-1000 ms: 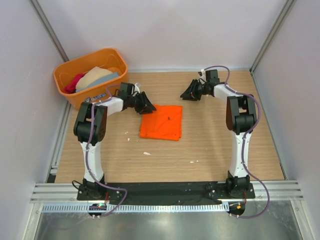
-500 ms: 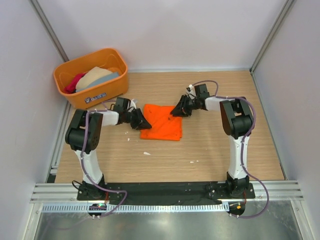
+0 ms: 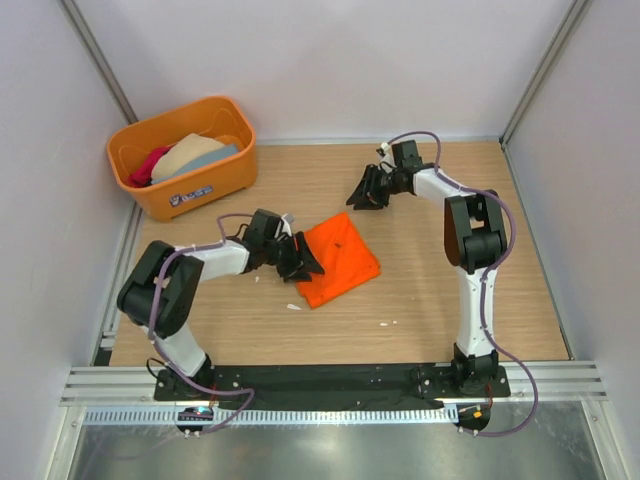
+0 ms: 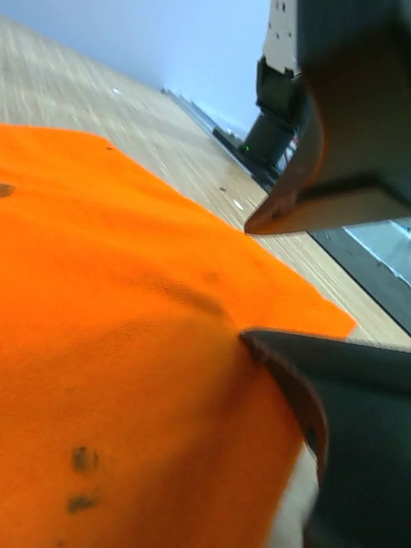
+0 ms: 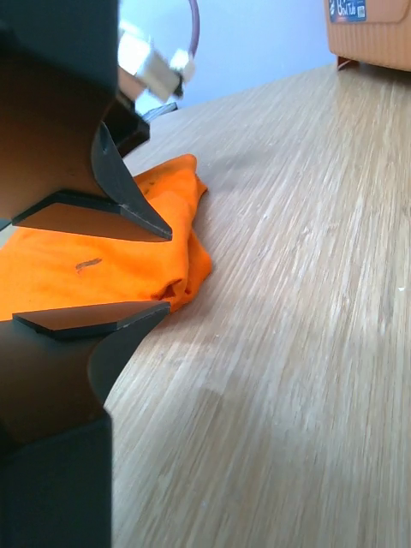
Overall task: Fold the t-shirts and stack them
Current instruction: Neatly place the folded tshirt to the corner, then reset both grippers
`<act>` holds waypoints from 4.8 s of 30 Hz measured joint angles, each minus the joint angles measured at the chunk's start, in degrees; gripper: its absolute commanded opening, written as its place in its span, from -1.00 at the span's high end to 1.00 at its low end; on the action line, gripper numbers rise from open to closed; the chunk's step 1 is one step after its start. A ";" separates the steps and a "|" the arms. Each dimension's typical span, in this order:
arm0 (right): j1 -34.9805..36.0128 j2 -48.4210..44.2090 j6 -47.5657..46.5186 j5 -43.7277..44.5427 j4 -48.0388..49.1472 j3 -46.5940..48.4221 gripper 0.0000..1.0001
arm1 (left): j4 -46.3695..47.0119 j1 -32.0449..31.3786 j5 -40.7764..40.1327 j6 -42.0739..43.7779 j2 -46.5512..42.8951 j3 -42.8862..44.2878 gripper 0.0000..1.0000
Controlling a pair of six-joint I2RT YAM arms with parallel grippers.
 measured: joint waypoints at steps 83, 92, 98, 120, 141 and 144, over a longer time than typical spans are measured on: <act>14.80 -41.33 -6.05 3.72 -17.38 -32.79 -0.20 | -62.53 68.15 -52.50 -5.70 -35.08 -1.36 1.00; 16.11 -41.33 -6.08 3.67 -17.40 -32.74 -0.21 | -63.80 72.70 -53.88 -5.29 -34.80 -1.29 0.99; 16.11 -41.33 -6.08 3.69 -17.35 -32.74 -0.21 | -63.56 77.79 -53.55 -4.13 -33.44 -1.29 1.00; 16.11 -41.33 -6.12 3.65 -17.18 -32.74 -0.21 | -60.92 84.50 -48.48 -0.15 -32.22 -1.29 -0.40; 16.11 -42.60 0.37 3.89 -12.04 -38.66 -0.29 | -50.56 2.91 -51.60 -11.54 -26.10 16.24 -0.99; 16.11 -47.04 4.83 5.07 -8.76 -45.16 -0.34 | -44.52 -11.41 -49.57 -10.03 -23.63 15.17 -0.99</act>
